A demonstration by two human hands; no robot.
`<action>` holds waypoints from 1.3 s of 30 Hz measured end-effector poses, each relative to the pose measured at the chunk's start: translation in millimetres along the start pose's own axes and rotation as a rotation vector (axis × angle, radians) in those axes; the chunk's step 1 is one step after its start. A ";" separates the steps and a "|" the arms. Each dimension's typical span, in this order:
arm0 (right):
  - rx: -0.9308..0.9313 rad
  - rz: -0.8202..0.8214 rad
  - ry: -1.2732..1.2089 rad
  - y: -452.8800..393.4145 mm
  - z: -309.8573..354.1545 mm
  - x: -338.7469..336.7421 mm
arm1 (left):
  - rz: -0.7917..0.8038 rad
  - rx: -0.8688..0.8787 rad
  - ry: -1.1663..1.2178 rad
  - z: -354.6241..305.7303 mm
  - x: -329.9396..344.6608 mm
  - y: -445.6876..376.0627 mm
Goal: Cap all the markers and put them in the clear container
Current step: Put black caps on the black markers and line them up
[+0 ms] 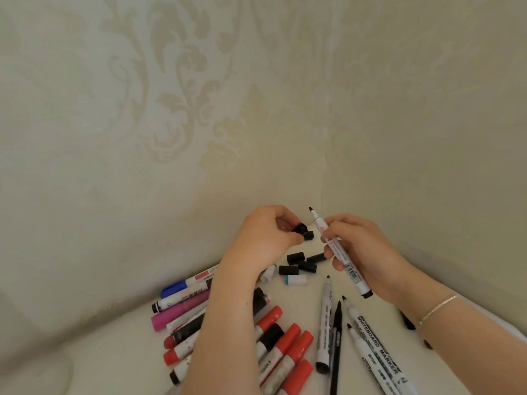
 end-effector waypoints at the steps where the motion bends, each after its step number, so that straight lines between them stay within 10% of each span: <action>1: -0.002 -0.004 -0.006 -0.5 0.6 -1.1 | -0.023 -0.006 0.018 0.1 1.2 -0.8; 22: -0.086 0.039 0.126 0.8 14.1 1.1 | -0.213 -0.109 0.754 8.3 -5.7 -0.9; 39: -0.104 0.019 0.222 3.7 21.5 5.8 | -0.207 -0.103 0.601 1.6 -2.2 -1.1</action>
Point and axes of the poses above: each hand's wrist, its own y-axis away from the middle knuckle, its own x-axis out of the palm, z = x × y, the point moved 7 cm from there along -y, towards the middle knuckle, and after that the axes turned 6 degrees about x, right-handed, at the moved point
